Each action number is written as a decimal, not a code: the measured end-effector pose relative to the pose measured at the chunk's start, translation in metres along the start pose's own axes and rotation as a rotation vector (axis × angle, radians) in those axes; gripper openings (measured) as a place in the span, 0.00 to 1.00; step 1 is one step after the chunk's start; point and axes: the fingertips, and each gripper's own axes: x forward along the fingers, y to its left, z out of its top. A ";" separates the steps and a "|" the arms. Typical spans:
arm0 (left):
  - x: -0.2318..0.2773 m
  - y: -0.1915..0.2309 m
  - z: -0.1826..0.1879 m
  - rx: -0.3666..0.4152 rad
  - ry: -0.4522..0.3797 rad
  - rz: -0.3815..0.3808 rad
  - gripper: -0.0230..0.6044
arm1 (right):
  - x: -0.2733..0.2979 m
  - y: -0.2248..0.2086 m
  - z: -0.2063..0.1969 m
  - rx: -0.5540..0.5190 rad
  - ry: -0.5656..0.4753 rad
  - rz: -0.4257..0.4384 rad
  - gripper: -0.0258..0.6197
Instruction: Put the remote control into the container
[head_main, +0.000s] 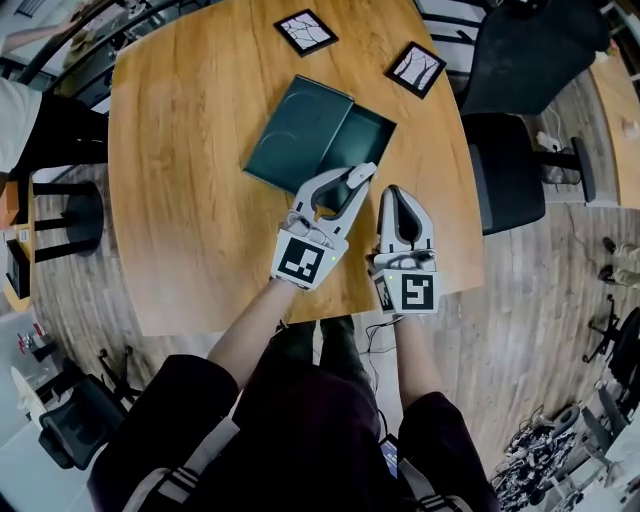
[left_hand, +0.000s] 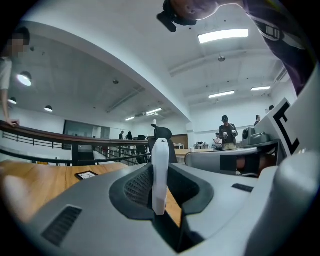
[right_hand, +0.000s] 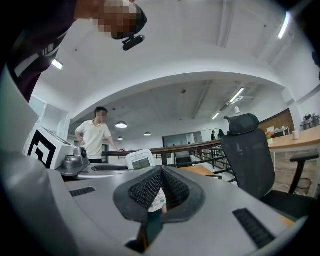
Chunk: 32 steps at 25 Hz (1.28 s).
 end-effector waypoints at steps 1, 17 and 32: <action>0.002 0.001 -0.006 -0.016 0.023 0.001 0.18 | 0.001 -0.001 -0.003 0.001 0.004 -0.004 0.07; 0.019 0.009 -0.080 -0.073 0.311 0.076 0.18 | -0.005 -0.020 -0.018 0.015 0.029 -0.040 0.07; 0.011 0.002 -0.058 -0.100 0.232 0.061 0.18 | -0.018 -0.022 -0.010 0.000 0.027 -0.051 0.07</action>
